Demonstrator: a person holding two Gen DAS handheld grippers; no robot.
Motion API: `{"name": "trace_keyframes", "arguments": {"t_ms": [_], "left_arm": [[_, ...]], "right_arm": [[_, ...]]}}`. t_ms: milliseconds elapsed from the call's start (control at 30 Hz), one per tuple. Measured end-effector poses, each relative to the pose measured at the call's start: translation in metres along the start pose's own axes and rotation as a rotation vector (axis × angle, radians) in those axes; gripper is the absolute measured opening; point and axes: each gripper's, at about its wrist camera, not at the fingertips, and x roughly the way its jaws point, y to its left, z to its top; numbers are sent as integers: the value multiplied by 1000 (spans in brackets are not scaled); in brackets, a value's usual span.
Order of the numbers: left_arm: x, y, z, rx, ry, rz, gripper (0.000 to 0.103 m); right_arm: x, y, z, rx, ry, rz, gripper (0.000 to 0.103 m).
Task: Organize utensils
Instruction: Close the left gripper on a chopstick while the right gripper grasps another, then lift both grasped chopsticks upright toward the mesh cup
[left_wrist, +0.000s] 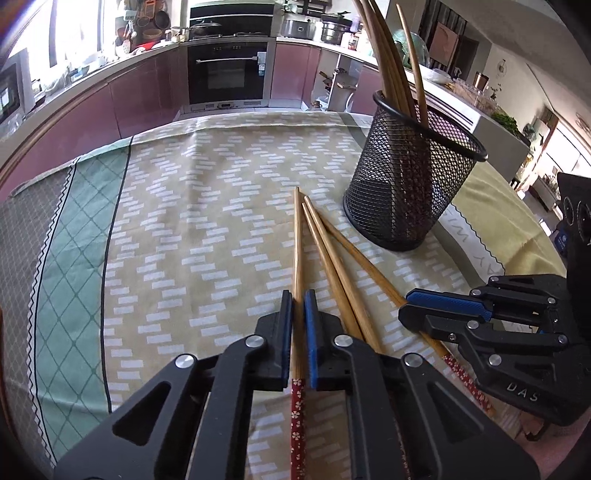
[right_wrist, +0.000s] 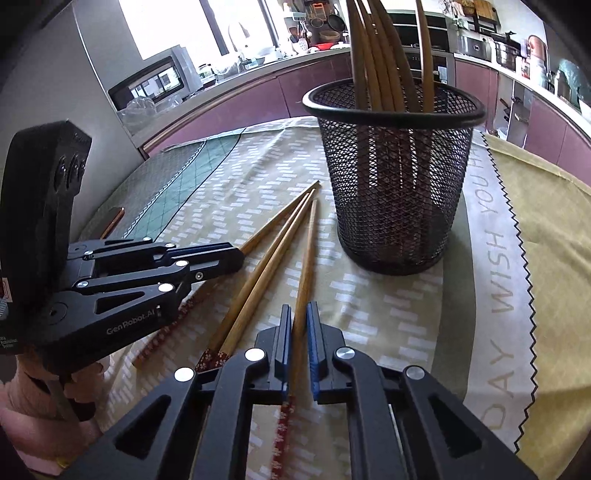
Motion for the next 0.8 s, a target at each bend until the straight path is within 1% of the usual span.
{"name": "trace_keyframes", "arguments": {"t_ms": [200,300,400,567,800], "left_arm": [[-13,5,-5,-15,-16,-16,8],[-16,4,-9,-6,-10,-39,8],[-15,-1,-17,16,9,-51,8],[-17,-6,-23,38,14,-60,8],[-9,-2,-16,49,16,-28,8]], "right_arm": [[-11,-10,-2,38,-25,29,6],[-17,-7,-2,19,-36,62,6],[-17,0,-3,-16,-29,74,6],[-7,9,-1,-53,10,63,6],[5,18,8,-75,41,41,7]]}}
